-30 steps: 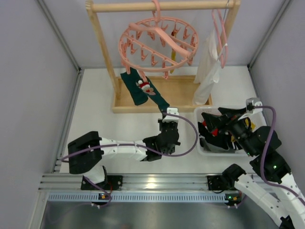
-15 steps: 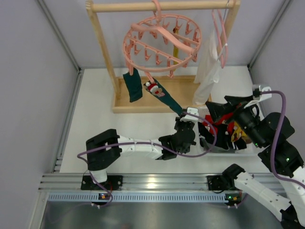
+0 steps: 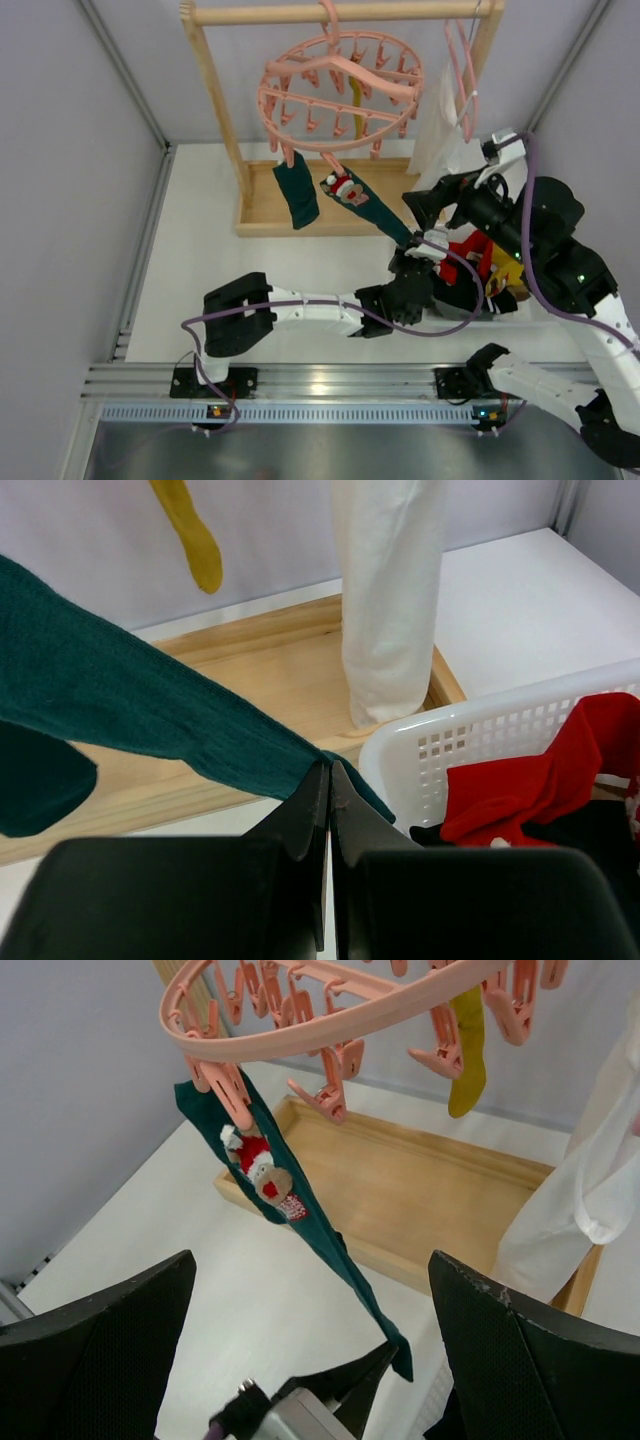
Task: Remove the socks clipped to the hanger
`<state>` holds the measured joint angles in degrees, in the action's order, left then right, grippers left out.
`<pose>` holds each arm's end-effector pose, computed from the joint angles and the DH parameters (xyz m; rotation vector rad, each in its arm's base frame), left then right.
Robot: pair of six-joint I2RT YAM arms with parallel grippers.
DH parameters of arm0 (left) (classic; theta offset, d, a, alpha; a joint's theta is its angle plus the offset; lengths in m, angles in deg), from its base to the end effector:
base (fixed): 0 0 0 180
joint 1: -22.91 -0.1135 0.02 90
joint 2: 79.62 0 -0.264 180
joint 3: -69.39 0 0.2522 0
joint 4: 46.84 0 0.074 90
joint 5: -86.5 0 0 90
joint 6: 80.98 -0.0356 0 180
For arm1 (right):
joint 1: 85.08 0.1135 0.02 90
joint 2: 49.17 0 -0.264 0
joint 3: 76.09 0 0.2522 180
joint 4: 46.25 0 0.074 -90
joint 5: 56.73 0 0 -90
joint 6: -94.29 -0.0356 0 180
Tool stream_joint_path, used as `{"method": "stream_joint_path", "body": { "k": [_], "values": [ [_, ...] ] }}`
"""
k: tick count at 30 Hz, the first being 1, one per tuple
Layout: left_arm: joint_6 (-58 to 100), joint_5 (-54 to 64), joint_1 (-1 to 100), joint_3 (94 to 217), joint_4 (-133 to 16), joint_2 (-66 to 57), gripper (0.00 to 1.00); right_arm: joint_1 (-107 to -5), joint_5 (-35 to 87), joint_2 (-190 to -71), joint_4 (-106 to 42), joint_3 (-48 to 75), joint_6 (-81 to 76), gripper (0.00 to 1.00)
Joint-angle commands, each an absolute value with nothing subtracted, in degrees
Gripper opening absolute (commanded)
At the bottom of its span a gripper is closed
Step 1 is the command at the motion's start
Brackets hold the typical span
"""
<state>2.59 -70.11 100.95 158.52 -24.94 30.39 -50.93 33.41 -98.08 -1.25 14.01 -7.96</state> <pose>0.1219 -0.4179 0.2732 0.2301 1.5473 -0.0815 0.1206 0.0817 0.4713 -0.3160 1.6433 0.6149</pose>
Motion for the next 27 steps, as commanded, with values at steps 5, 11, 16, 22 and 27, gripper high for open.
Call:
{"method": "stream_joint_path", "body": {
  "k": [5, 11, 16, 22, 27],
  "values": [
    [-0.12, -67.84, 101.83, 163.65, -22.72, 33.84, 0.0, -51.33, 30.9, -103.66, 1.17, 20.46, -4.59, 0.93],
    [-2.14, -66.7, 101.83, 166.38, -22.72, 36.39, 0.0, -50.11, 32.03, -108.76, 1.17, 24.06, -3.53, 0.87],
    [-3.46, -66.26, 101.83, 166.99, -22.72, 37.36, 0.0, -44.58, 43.79, -114.81, 2.31, 29.32, -1.6, 0.85],
    [-4.16, -65.56, 101.83, 166.99, -22.63, 37.36, 0.0, -32.36, 66.82, -126.68, 8.1, 40.74, 3.76, 0.83],
    [-4.34, -65.29, 101.83, 166.91, -22.46, 37.36, 0.0, -26.82, 79.55, -135.46, 10.22, 46.91, 9.03, 0.8]
  ]
}}
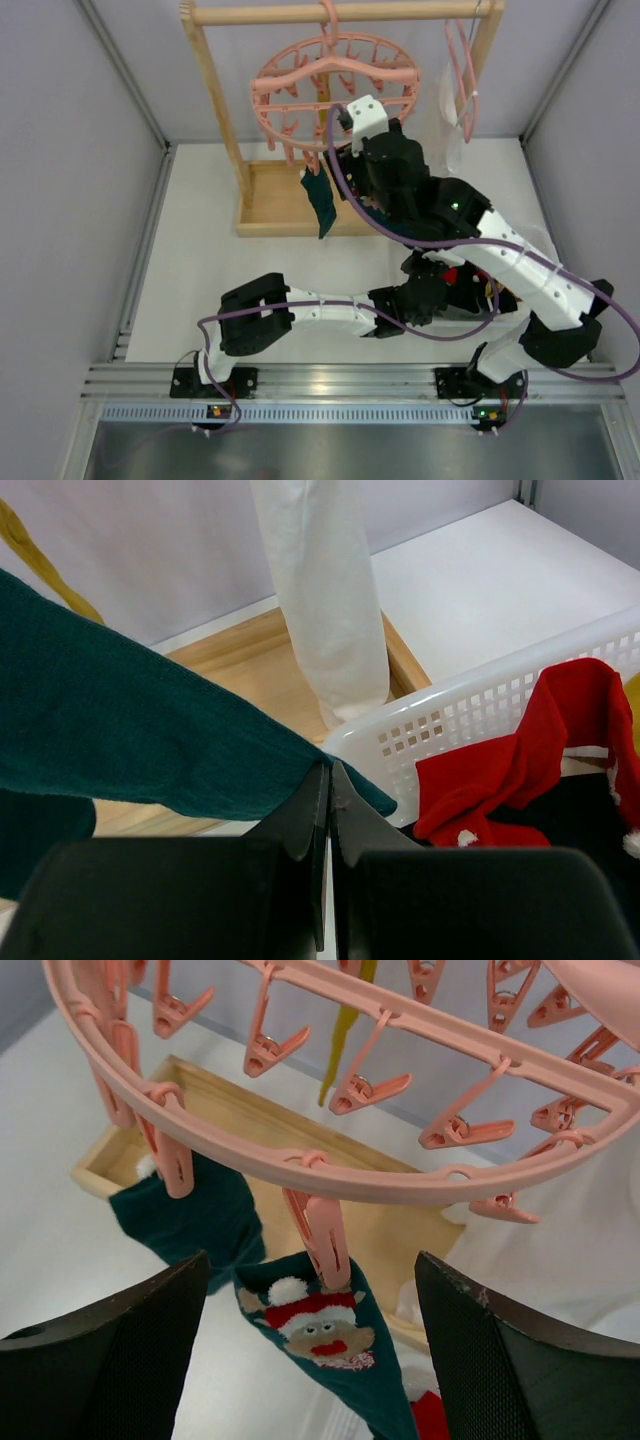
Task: Remove the socks clipped to the hanger
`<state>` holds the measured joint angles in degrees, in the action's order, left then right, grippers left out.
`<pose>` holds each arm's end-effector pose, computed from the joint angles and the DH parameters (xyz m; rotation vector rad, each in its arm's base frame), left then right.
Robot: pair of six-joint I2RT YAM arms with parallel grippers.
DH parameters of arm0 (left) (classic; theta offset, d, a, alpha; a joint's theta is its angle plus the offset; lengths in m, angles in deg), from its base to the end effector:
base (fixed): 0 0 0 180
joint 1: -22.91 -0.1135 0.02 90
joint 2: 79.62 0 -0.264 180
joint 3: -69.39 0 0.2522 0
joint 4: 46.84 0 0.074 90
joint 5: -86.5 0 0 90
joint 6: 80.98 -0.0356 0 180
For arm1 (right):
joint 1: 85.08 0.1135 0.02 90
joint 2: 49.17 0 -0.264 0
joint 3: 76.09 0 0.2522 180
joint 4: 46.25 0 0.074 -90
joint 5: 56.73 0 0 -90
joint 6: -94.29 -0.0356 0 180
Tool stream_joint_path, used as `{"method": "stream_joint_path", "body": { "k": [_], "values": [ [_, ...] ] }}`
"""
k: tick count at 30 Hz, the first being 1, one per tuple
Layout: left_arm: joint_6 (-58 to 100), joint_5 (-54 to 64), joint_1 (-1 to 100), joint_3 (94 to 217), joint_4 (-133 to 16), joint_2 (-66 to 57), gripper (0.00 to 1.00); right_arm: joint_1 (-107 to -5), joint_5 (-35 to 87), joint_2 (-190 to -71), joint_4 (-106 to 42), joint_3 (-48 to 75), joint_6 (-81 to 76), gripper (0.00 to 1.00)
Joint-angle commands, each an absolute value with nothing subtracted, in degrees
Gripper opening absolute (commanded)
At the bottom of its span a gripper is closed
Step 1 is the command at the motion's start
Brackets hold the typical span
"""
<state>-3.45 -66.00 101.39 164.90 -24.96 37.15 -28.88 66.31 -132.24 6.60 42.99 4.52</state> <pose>0.1237 -0.4487 0.2587 0.3775 1.5199 -0.0557 0.1783 0.2315 0.4938 -0.4953 1.7500 0.1533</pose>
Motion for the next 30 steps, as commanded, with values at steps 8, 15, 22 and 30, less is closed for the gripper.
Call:
{"method": "stream_joint_path", "body": {
  "k": [8, 15, 22, 30],
  "values": [
    [-4.25, -65.2, 101.83, 166.12, -21.93, 36.92, 0.0, -24.18, 89.07, -141.28, 7.77, 49.56, 12.99, 0.72],
    [-3.9, -64.94, 101.83, 165.59, -21.49, 36.74, 0.0, -23.74, 92.68, -144.18, 3.12, 49.12, 16.42, 0.66],
    [-3.55, -65.03, 101.83, 164.45, -20.96, 35.6, 0.0, -23.82, 93.03, -144.97, -0.76, 47.98, 16.69, 0.61],
    [-3.55, -65.03, 101.75, 163.57, -20.7, 34.9, 0.0, -23.91, 94.53, -145.85, -3.57, 46.4, 17.47, 0.56]
  ]
}}
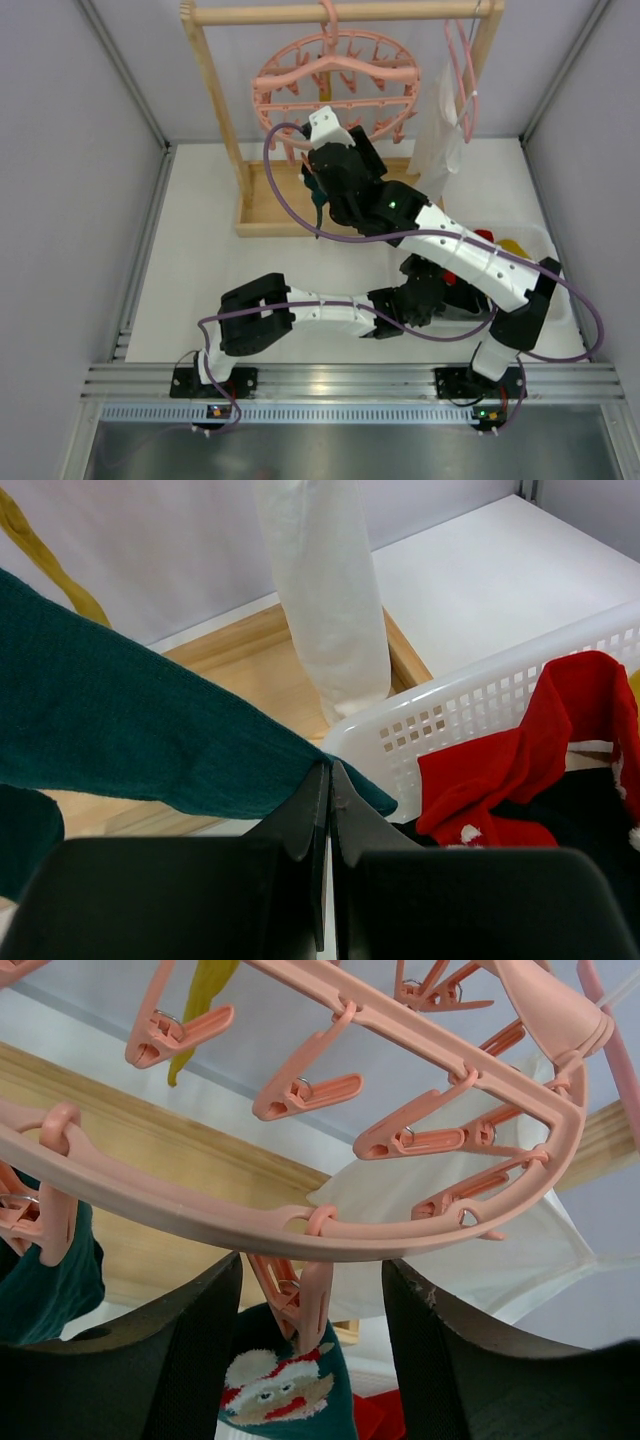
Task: Remove the socks clipped to the hanger
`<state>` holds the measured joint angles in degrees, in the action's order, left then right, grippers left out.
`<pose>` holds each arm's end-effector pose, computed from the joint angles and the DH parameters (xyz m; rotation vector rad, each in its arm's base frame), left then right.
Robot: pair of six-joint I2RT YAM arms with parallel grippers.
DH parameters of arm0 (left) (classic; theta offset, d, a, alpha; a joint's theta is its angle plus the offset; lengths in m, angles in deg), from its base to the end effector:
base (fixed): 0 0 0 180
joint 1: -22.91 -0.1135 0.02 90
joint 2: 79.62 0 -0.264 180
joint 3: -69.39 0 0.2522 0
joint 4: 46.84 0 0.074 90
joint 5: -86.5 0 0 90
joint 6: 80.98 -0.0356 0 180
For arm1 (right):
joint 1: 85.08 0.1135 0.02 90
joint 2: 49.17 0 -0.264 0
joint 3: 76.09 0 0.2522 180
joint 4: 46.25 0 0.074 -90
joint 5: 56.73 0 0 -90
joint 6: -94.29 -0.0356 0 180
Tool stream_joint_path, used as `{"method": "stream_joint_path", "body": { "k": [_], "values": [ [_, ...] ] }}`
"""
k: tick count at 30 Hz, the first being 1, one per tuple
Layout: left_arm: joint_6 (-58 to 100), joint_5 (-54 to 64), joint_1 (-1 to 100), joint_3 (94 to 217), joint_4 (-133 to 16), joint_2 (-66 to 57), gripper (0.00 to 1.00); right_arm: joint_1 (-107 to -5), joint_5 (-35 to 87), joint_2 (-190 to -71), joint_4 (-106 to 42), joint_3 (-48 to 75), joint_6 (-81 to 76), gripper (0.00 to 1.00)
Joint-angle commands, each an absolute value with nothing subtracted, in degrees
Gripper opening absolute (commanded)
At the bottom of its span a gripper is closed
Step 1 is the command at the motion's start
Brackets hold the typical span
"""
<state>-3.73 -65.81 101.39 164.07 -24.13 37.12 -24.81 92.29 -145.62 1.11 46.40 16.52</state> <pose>0.1234 -0.4474 0.2556 0.3833 1.5181 -0.0549 0.2062 0.2994 0.4530 -0.4629 1.7145 -0.3957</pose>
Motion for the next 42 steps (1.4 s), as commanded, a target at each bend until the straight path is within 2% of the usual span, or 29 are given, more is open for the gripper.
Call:
{"method": "stream_joint_path", "body": {
  "k": [1, 8, 17, 27, 29, 33, 42],
  "values": [
    [-3.37, -64.94, 101.75, 163.48, -20.7, 34.72, 0.0, -23.91, 94.62, -145.85, -4.01, 46.05, 17.56, 0.55],
    [-2.93, -65.03, 101.75, 162.16, -20.61, 33.4, 0.0, -24.26, 95.58, -146.55, -5.95, 45.51, 18.18, 0.51],
    [-2.84, -65.03, 101.75, 162.07, -20.7, 33.4, 0.0, -24.44, 97.08, -146.73, -7.7, 44.29, 18.79, 0.4],
    [-2.49, -65.12, 101.13, 161.46, -20.7, 32.53, 0.0, -24.44, 96.46, -146.2, -8.58, 43.14, 18.62, 0.14],
    [-2.14, -64.85, 101.04, 161.02, -20.7, 32.35, 0.0, -24.44, 96.29, -146.38, -8.58, 43.23, 18.36, 0.13],
    [-2.05, -64.42, 100.87, 160.67, -20.78, 32.08, 0.0, -24.44, 95.32, -146.29, -8.15, 43.75, 17.57, 0.0],
    [-0.65, -63.8, 100.87, 158.3, -20.78, 32.35, 0.0, -24.26, 92.16, -143.83, -9.02, 42.7, 16.33, 0.0]
  ]
}}
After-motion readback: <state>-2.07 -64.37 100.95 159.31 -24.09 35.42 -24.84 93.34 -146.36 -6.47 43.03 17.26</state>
